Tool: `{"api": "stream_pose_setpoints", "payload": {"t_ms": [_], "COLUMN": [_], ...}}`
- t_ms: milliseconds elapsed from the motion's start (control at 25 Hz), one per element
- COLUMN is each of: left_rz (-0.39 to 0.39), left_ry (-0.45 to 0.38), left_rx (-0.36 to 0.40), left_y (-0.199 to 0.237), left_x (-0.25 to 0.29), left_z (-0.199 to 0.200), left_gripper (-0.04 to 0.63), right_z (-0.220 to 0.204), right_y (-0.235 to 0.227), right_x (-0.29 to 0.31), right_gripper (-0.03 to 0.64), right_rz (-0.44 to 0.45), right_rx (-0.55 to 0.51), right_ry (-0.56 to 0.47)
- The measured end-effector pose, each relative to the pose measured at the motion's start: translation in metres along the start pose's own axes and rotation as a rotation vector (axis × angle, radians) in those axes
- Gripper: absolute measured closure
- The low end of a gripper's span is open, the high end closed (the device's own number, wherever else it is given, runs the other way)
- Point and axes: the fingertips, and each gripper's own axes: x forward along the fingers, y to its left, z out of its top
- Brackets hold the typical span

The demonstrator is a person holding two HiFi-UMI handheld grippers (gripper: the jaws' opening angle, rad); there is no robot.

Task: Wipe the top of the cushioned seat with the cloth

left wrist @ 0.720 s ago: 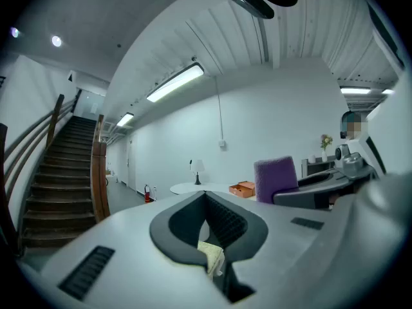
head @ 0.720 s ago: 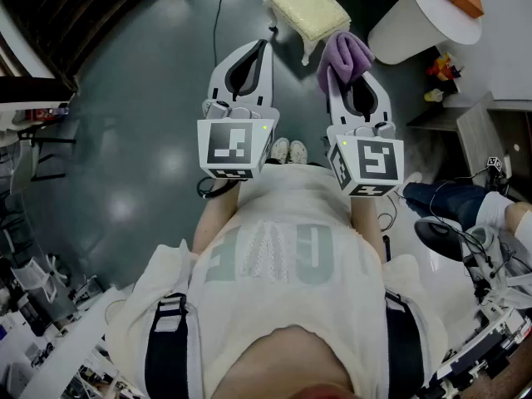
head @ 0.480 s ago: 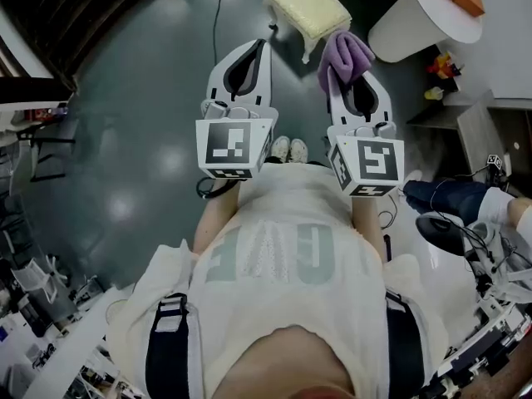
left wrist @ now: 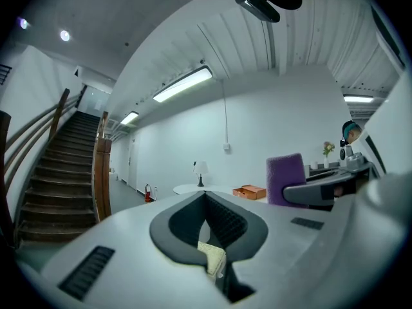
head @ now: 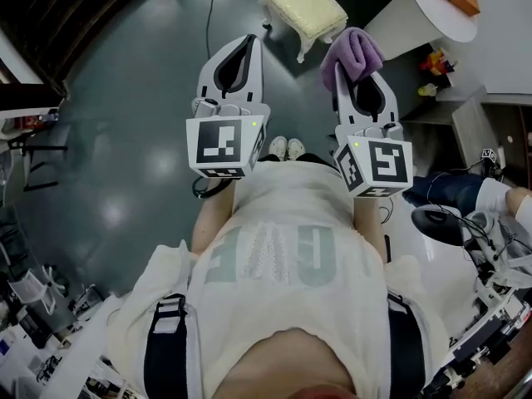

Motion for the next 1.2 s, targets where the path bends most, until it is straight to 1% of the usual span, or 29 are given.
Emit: {"api": "stream_pose_setpoints", "payload": {"t_ms": [160, 360, 440, 560, 760, 880, 1000, 1200], "left_rz": [-0.006, -0.011, -0.008, -0.010, -0.014, -0.012, -0.011, -0.015], "left_ry": [-0.012, -0.013, -0.011, -0.011, -0.037, -0.037, -0.045, -0.074], "left_rx": [-0.005, -0.006, -0.012, 0.004, 0.035, 0.057, 0.071, 0.071], "left_y": [0.021, 0.037, 0.040, 0.036, 0.034, 0.038, 0.040, 0.046], "left_x": [-0.004, 0.004, 0.012, 0.029, 0.056, 0.079, 0.111, 0.184], "left_z": [0.004, 0.001, -0.004, -0.008, -0.009, -0.012, -0.007, 0.006], "left_gripper": [0.603, 0.603, 0.603, 0.603, 0.603, 0.603, 0.603, 0.603], "right_z": [0.002, 0.007, 0.007, 0.005, 0.000, -0.004, -0.003, 0.010], "right_y": [0.011, 0.006, 0.000, -0.015, -0.037, -0.053, -0.075, -0.112], "right_x": [0.008, 0.020, 0.026, 0.034, 0.057, 0.080, 0.107, 0.171], "right_gripper": [0.523, 0.523, 0.523, 0.523, 0.523, 0.523, 0.523, 0.523], "right_rz": [-0.015, -0.042, -0.043, -0.051, -0.066, -0.069, -0.073, -0.052], "right_rx": [0.022, 0.014, -0.013, -0.046, -0.038, -0.002, 0.029, 0.010], "right_ry": [-0.001, -0.005, -0.008, -0.011, -0.044, -0.056, -0.053, -0.036]}}
